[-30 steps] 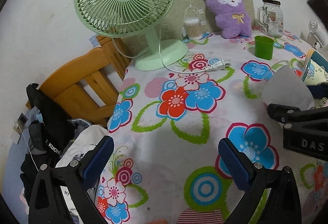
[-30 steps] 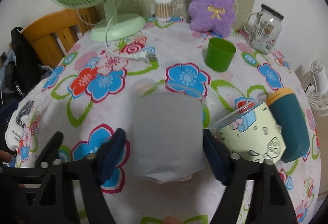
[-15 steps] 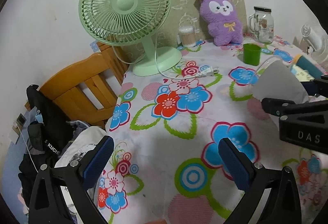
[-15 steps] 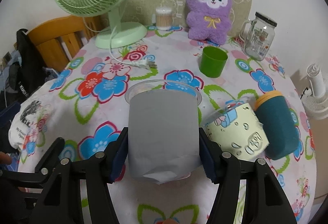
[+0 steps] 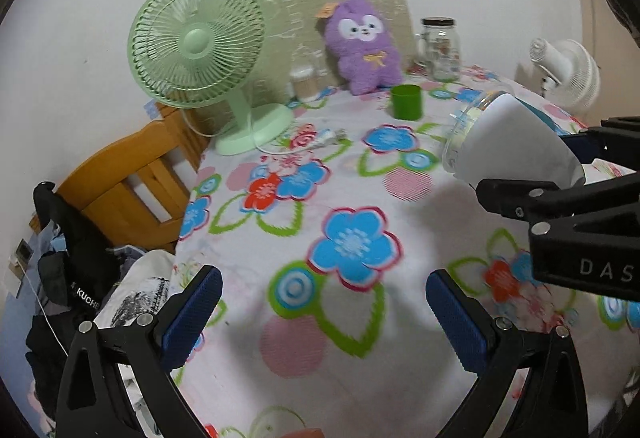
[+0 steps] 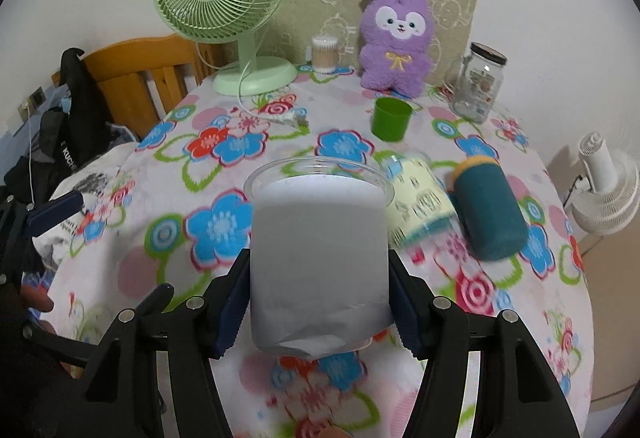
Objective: Flip cup upside down
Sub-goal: 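Lift the white paper cup with the right gripper and rotate it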
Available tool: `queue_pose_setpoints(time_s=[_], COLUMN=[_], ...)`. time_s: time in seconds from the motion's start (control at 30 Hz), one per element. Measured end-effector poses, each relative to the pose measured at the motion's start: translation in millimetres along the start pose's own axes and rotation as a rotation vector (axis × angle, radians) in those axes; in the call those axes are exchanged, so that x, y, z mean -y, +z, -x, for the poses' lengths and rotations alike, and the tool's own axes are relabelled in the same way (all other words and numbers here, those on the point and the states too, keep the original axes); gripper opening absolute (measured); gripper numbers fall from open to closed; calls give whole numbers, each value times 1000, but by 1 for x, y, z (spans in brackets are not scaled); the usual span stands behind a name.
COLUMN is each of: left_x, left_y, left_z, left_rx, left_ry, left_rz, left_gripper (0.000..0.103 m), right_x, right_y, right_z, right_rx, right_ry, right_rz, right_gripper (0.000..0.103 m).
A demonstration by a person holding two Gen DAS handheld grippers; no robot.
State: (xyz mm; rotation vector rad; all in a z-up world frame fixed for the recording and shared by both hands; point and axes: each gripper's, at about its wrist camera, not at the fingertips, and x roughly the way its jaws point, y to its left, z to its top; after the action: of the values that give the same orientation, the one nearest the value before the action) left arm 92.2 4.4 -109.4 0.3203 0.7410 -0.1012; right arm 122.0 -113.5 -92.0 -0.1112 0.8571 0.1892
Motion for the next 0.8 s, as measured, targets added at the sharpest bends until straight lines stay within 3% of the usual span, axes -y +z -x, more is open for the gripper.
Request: queue_pose_setpoints(time_s=[0.37, 0.8], left_x=[57, 86], left_y=[-36, -64], left_z=[27, 38], left_rx=[-21, -51], left_ry=[-134, -188], left_rz=[-130, -176], left_gripper=[103, 103], right_x=[16, 8], right_y=[-50, -107], right_z=[26, 16], right_rx=[-28, -102], right_ry=[5, 11], right_rz=[-18, -34], right_gripper=[66, 66])
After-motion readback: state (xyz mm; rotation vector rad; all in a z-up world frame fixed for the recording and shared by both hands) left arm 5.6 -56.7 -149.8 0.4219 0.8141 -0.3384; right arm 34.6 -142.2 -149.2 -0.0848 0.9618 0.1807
